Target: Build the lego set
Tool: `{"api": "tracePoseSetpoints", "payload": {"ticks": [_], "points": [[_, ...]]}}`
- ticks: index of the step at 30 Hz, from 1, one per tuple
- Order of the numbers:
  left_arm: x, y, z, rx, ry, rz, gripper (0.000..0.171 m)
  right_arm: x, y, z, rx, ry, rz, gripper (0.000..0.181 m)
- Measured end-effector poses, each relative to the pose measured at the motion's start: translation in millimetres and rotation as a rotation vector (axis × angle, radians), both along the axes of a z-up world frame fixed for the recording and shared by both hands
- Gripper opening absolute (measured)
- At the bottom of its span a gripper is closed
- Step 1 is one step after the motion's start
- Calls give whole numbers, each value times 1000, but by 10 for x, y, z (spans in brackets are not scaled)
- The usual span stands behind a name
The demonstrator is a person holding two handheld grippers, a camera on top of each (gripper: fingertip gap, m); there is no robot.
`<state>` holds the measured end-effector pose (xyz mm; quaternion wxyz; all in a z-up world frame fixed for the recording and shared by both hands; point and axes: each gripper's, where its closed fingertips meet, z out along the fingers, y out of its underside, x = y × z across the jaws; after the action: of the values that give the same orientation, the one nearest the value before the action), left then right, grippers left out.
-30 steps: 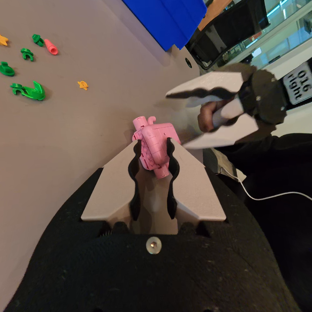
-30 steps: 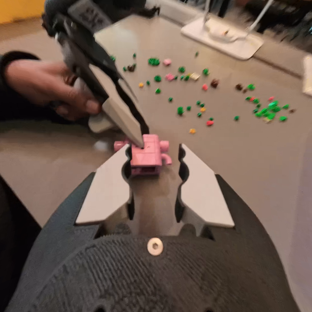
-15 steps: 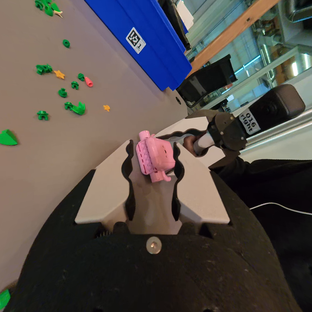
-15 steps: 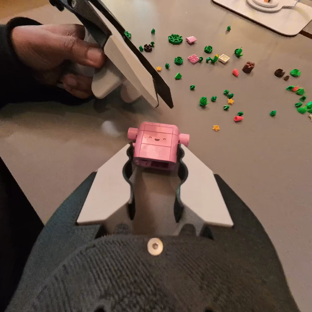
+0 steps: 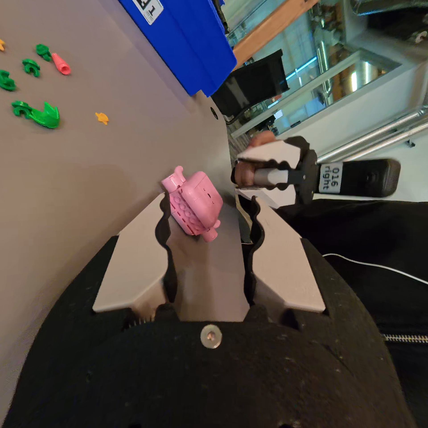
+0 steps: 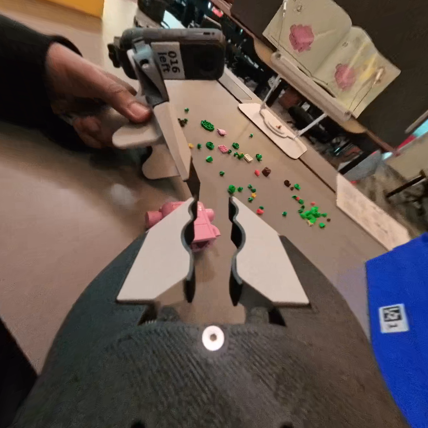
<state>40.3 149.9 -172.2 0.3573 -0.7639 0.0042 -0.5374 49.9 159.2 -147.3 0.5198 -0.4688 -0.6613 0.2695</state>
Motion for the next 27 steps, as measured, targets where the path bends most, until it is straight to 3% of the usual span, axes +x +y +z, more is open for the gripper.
{"api": "tracePoseSetpoints", "payload": {"ticks": [3, 6, 10, 13, 18, 22, 27], "points": [[-4, -1, 10, 4, -6, -1, 62, 64, 70, -123, -310, -70, -13, 70], [-30, 12, 8, -6, -22, 12, 60, 89, 35, -307, -477, -190, 24, 89], [-92, 35, 32, 3, -40, 40, 60, -25, -17, -503, -407, -296, 45, 92], [-137, 43, 64, 25, -47, 56, 61, -93, -43, -665, -473, -382, 52, 98], [-176, 52, 80, 42, -39, 71, 61, -75, -127, -711, -471, -438, 134, 90], [-188, 55, 100, 55, -34, 80, 64, -59, -98, -674, -383, -380, 129, 89], [-163, 48, 172, 81, -70, 76, 86, -106, -58, -442, -198, -217, 115, 89]]}}
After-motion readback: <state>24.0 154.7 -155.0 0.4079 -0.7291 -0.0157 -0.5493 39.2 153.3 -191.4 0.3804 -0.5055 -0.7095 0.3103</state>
